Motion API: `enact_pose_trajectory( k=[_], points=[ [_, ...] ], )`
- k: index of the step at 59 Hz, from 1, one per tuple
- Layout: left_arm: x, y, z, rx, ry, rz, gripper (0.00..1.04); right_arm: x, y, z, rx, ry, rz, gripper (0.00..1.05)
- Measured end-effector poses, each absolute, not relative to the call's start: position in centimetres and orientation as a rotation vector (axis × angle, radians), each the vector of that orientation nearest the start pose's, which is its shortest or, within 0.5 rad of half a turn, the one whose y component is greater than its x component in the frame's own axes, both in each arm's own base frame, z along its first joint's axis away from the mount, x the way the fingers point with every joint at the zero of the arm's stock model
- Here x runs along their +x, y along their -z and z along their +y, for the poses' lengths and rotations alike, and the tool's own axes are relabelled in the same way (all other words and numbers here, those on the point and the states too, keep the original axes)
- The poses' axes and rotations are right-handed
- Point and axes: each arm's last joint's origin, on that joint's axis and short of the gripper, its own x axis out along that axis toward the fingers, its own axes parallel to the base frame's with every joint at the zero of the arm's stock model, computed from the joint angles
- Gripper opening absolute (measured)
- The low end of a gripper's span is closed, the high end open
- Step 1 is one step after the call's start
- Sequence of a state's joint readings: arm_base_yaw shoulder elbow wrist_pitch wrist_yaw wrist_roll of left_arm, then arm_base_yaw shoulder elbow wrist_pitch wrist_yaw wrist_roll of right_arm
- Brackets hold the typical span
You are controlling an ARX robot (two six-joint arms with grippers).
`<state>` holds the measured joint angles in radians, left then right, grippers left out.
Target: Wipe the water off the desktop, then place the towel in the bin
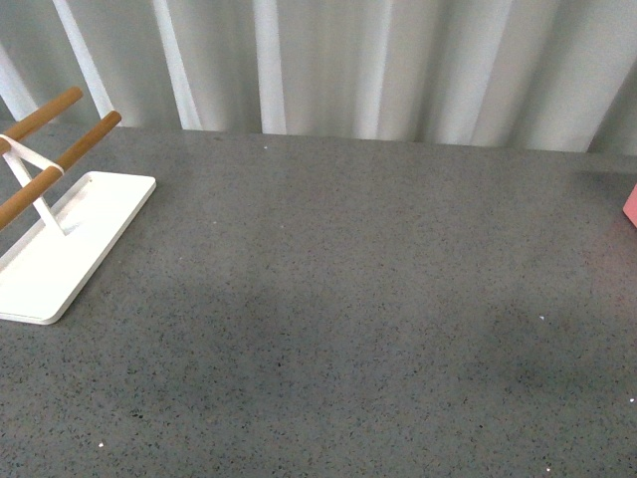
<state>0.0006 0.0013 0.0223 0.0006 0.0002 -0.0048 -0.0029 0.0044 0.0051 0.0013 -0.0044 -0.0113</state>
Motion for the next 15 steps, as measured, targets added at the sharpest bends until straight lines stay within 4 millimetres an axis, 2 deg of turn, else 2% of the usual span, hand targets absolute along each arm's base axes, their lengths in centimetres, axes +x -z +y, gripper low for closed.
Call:
enact_pose_trajectory(
  k=[15],
  points=[
    [9.64,-17.11,0.00,-0.005,0.000,-0.022,0.98,9.77,-16.50,-0.01,-0.011,-0.002,-0.002,0.98]
  ],
)
